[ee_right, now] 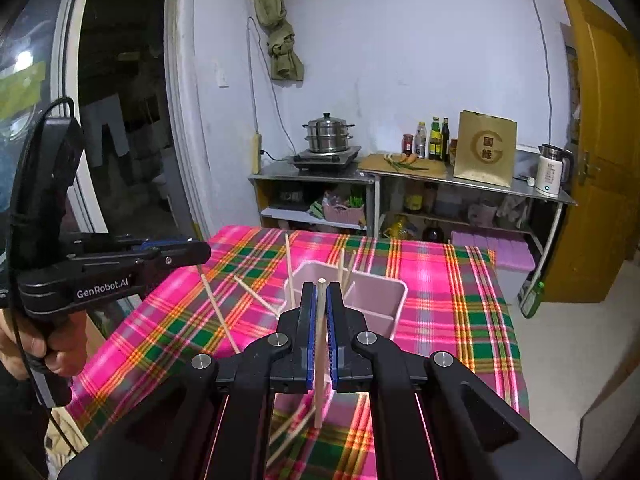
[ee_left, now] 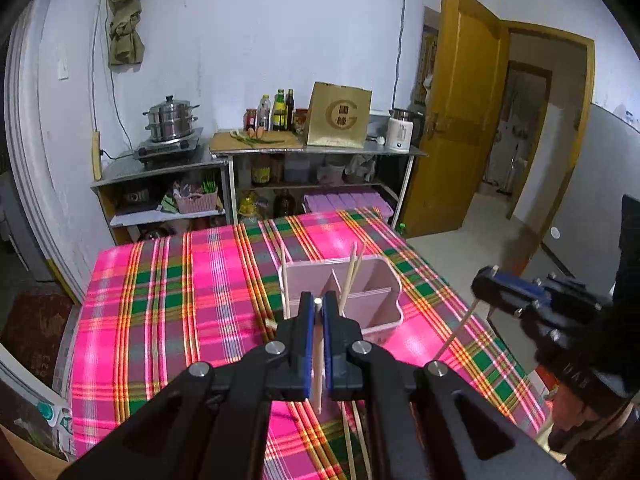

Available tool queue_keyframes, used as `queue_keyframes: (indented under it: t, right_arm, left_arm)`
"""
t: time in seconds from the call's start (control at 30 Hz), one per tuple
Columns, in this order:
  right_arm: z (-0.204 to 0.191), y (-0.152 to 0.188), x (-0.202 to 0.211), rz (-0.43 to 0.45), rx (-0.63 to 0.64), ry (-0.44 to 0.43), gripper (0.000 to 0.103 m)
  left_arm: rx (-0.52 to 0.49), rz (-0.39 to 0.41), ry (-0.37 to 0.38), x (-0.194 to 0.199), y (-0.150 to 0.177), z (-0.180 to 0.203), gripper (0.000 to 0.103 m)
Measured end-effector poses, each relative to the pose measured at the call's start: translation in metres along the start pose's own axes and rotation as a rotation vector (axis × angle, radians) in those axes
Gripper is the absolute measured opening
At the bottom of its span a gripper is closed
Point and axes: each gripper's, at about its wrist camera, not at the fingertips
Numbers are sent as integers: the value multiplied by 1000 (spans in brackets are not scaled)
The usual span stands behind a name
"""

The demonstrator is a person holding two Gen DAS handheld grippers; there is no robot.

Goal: Organize utensils
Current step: 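Lower both chopsticks into the basket compartments and open both tools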

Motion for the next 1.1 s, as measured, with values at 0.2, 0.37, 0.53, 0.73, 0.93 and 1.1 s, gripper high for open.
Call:
queue_keyframes:
  t: [0.2, 0.37, 0.53, 0.73, 0.93, 1.1]
  right_arm:
    - [1, -21, -6, 39, -8, -8, 5]
    - [4, -38, -12, 68, -17, -12, 5]
    - [6, -49, -24, 80, -11, -11, 5]
    - [9, -56, -41, 89, -21, -19, 5]
    - [9, -58, -61, 94, -26, -27, 5]
    - [10, -46, -81, 68, -37, -25, 5]
  left_arm:
    - [4, 39, -10, 2, -30, -1, 5]
    - [15, 57, -22, -4, -47, -6, 5]
    - [19, 50, -30, -19, -57, -10, 5]
    - [33, 57, -23, -34, -64, -15, 5]
    - [42, 48, -12, -49, -58, -19, 5]
    - [55, 11, -11, -69, -48, -27, 5]
Point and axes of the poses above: each gripper's, at about its wrist camera, not at the fingertips, and x roughly against the way its jaws point, z to its right, y to its underside, and after that the axes turned 4 degrees about z, right-handed
